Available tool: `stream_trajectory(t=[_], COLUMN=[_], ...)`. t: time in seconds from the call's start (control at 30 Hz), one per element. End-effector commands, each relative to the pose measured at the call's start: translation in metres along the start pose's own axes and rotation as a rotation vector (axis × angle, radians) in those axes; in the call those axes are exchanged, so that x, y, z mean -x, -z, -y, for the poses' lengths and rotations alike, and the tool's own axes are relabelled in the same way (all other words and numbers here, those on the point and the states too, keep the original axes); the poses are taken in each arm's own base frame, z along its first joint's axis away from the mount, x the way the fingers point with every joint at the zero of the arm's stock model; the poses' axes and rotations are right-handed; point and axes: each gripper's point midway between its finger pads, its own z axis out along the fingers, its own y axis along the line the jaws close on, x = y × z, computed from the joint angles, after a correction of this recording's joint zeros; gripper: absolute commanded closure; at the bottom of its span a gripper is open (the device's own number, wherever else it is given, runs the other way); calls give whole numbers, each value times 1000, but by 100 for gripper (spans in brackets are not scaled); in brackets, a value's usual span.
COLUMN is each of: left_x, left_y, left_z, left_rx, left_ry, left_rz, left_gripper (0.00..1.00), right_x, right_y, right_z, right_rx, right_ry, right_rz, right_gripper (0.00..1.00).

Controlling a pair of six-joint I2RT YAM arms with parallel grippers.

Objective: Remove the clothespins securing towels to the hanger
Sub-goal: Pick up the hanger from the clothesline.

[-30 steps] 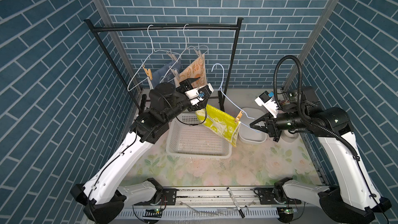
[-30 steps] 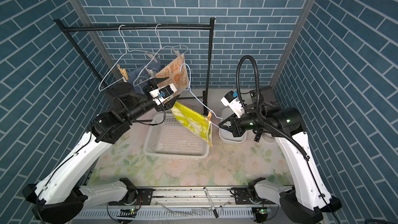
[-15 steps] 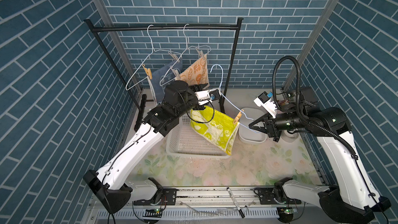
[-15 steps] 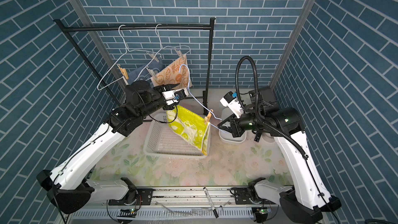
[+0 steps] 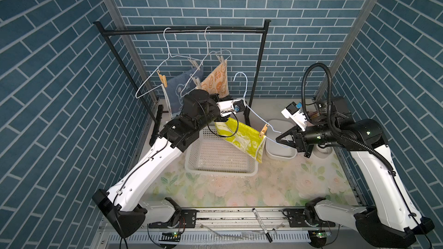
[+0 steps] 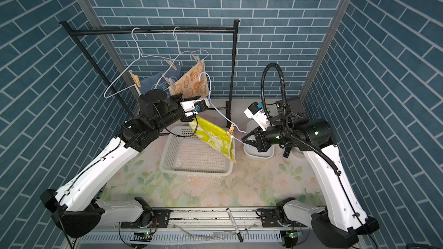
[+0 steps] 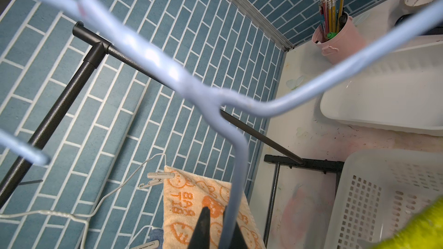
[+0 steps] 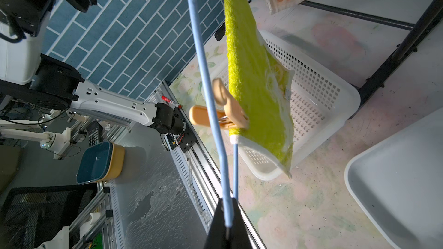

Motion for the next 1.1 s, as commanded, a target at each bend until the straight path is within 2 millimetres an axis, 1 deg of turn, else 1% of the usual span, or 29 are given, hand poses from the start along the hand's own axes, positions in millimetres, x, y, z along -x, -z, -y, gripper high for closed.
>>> stream_trajectory(t=[0.0,0.13,0.3,0.37,0.43,0.53,0.6,0.7,0.8,0.9,1.07], left_x=[-6,-12,-16,-18,-20,-26,-31,-40,-51,-59,-73], left_y=[5,3,3,2,3,2,2,5,9,15,27], left_z=[3,16,26,28,30,34,39,41,41,41,42], left_rx=[5,-24,-35,-34,-31,-31,-33,-23,-16,-26,-39], left_ry=[-13,-58,-89,-88,-76,-62,-61,-58,-30,25,117], left_rz=[-41,-99,-146,-162,-177,-220,-266,-345,-432,-507,-632], left_gripper=[95,99,100,100,100,100,100,100,100,100,100], right_x=[4,5,10,11,13,16,17,17,17,14,7], right_y=[1,2,7,10,13,19,25,32,32,24,6], right_z=[-1,2,2,2,3,7,12,20,22,25,27], right_rx=[-2,-23,-50,-62,-84,-137,-193,-269,-290,-276,-229], right_ry=[91,102,122,131,142,164,190,241,290,338,445], right_rz=[30,41,68,79,95,122,146,186,223,237,235], right_gripper=[100,100,100,95,87,74,62,48,39,35,36])
